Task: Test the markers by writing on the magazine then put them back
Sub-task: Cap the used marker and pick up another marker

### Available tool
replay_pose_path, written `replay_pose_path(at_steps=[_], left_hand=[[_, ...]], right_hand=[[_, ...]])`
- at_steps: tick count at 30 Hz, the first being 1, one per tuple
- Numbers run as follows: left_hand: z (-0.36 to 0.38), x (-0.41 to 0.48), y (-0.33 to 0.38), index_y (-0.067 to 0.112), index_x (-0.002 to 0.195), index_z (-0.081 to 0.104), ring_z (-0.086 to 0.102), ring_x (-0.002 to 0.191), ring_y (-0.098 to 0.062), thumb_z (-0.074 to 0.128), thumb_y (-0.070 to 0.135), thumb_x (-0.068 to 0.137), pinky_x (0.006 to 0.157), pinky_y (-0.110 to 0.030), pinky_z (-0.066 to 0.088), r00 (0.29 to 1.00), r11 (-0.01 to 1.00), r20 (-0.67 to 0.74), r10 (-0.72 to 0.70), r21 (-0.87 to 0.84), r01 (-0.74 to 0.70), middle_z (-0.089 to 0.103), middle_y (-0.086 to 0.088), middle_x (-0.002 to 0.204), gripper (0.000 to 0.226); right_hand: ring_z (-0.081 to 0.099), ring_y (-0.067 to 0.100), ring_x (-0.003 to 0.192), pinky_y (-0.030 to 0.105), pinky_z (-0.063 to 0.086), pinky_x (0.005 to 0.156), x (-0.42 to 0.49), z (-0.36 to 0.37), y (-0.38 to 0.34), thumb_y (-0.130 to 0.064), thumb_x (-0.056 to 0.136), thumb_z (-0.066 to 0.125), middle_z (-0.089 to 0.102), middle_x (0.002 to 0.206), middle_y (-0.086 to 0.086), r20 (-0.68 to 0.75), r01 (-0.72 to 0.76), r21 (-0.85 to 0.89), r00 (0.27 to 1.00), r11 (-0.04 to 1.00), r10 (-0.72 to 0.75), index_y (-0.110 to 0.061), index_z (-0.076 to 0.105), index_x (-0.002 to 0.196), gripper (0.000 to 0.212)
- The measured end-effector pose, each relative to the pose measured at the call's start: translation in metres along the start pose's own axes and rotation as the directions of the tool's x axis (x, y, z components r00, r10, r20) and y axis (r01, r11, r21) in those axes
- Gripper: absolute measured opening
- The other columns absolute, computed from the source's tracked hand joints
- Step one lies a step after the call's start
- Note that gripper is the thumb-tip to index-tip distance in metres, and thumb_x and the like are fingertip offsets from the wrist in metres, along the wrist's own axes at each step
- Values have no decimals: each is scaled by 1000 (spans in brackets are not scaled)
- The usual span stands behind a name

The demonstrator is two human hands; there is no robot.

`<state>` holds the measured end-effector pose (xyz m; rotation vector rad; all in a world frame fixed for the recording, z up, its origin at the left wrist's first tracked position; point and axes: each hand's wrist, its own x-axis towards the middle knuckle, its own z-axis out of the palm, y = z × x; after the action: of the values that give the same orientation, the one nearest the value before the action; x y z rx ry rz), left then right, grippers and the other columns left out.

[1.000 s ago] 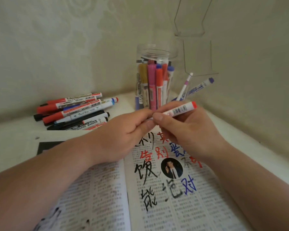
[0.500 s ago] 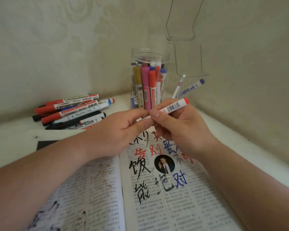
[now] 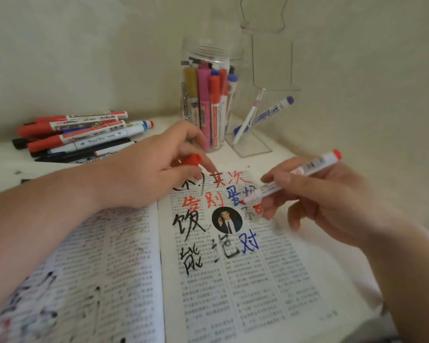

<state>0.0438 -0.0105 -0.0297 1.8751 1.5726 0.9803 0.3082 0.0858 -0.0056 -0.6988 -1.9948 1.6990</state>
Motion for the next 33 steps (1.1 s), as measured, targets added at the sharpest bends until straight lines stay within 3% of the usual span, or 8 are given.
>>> replay_pose_path(at_steps=[2, 6, 10, 16, 21, 24, 29, 33], left_hand=[[2, 1, 1, 34, 104, 46, 69, 101, -1, 66, 29, 88, 91, -31, 50, 1000, 1000, 20, -9, 8, 9, 74, 23, 108, 26], [4, 0, 1, 24, 94, 61, 72, 98, -3, 77, 33, 75, 94, -35, 55, 999, 1000, 40, -21, 2, 21, 77, 17, 99, 26], [2, 2, -2, 39, 96, 73, 68, 94, -11, 70, 64, 81, 88, -36, 53, 997, 978, 21, 78, 194, -80, 70, 16, 98, 29], [3, 2, -4, 47, 96, 69, 66, 91, -7, 60, 68, 77, 82, -32, 51, 992, 957, 72, 101, 264, -117, 67, 22, 95, 29], [2, 2, -4, 47, 87, 70, 68, 82, -9, 74, 61, 74, 81, -39, 55, 997, 970, 65, 49, 234, -63, 71, 21, 84, 19], [2, 3, -4, 42, 89, 74, 69, 80, -12, 77, 63, 74, 81, -40, 56, 997, 975, 68, 39, 216, -53, 72, 18, 84, 26], [1, 3, -7, 44, 88, 73, 69, 78, -11, 68, 69, 68, 79, -41, 56, 997, 979, 73, 29, 200, -43, 72, 18, 84, 33], [2, 4, -4, 45, 84, 71, 68, 79, -11, 75, 61, 72, 80, -39, 56, 998, 977, 60, 36, 208, -48, 71, 19, 81, 20]], right_hand=[[61, 26, 56, 26, 47, 44, -12, 0, 15, -14, 65, 88, 67, 70, 23, -16, -29, -18, 999, 999, 29, -9, 75, 82, 22], [39, 18, 44, 21, 29, 40, -17, 4, 32, -13, 70, 69, 48, 54, 15, -251, -26, -25, 968, 999, 19, -15, 65, 69, 5], [34, 14, 40, 20, 28, 39, -18, 6, 33, -17, 74, 65, 43, 49, 9, -328, 17, -88, 944, 996, -45, -10, 55, 67, 14], [37, 16, 45, 22, 30, 42, -18, 8, 37, -24, 77, 69, 49, 50, 5, -294, 20, -160, 953, 987, -67, -12, 57, 71, 18], [42, 5, 48, 17, 33, 50, -20, 11, 36, -28, 79, 68, 52, 50, -10, -269, 28, -285, 957, 958, -107, -13, 58, 76, 18], [40, 7, 47, 24, 33, 52, -17, 8, 38, -25, 76, 65, 47, 50, -9, -339, 10, -335, 932, 942, -131, -10, 54, 74, 19], [47, 5, 43, 17, 34, 46, -20, 9, 34, -12, 78, 67, 60, 51, 1, -182, 66, -135, 979, 989, -90, -6, 55, 67, 18], [40, 11, 44, 21, 32, 45, -19, 7, 36, -14, 75, 67, 52, 48, -1, -251, 66, -163, 962, 984, -106, -4, 53, 67, 19]])
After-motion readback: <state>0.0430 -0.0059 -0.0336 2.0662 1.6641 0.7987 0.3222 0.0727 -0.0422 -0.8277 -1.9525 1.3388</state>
